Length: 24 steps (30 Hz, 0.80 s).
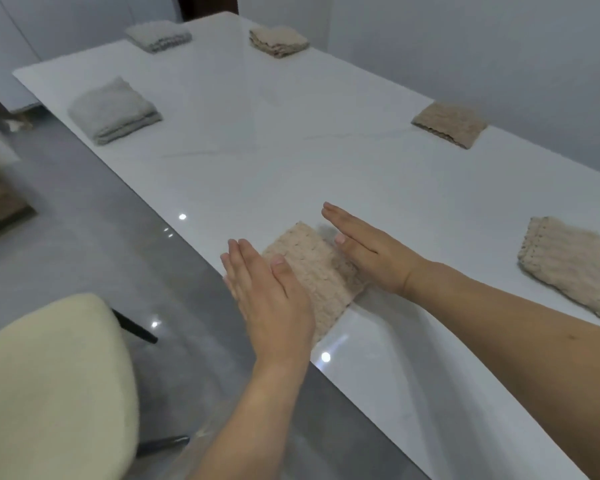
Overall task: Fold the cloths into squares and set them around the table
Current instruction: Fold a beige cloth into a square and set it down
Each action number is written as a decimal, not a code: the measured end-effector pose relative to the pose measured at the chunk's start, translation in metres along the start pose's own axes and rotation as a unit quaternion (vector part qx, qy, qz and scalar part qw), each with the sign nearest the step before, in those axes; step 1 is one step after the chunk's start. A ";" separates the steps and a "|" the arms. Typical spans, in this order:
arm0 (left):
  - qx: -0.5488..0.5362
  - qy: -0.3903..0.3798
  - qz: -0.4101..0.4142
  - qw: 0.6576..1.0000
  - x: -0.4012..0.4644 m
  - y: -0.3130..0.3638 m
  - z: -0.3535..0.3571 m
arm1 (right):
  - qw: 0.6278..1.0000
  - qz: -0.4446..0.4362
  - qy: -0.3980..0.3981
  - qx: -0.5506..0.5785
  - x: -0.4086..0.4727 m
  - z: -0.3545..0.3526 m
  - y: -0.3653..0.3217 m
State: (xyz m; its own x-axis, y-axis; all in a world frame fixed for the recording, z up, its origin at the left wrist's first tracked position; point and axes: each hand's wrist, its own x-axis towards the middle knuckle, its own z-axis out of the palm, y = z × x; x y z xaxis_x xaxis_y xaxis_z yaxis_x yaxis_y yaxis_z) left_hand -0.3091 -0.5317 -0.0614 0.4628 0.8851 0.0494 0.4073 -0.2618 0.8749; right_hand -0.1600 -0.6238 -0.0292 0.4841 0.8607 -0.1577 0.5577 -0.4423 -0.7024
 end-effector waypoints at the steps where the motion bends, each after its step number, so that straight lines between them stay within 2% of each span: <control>1: -0.005 0.010 -0.006 1.000 -0.003 0.001 0.003 | 1.000 -0.008 -0.004 0.008 0.002 0.000 0.001; 9: -0.043 0.055 -0.052 0.996 0.002 0.003 0.024 | 0.998 -0.040 -0.043 0.029 0.018 0.009 0.004; 15: -0.010 0.069 -0.047 0.996 0.004 0.001 0.030 | 0.997 -0.040 -0.061 0.028 0.021 0.021 0.005; 19: 0.070 0.055 -0.062 0.994 0.004 -0.010 0.028 | 0.995 -0.067 -0.058 -0.038 0.025 0.029 0.005; 24: 0.156 0.040 -0.051 0.986 0.003 -0.025 0.026 | 0.974 -0.123 -0.030 -0.187 0.030 0.041 0.019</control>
State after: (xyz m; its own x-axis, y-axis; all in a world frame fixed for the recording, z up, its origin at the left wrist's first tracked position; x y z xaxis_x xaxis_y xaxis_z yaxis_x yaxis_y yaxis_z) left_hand -0.2976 -0.5327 -0.0959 0.3484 0.9372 0.0172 0.6772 -0.2644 0.6866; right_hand -0.1630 -0.5961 -0.0759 0.2706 0.9606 -0.0642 0.8640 -0.2717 -0.4239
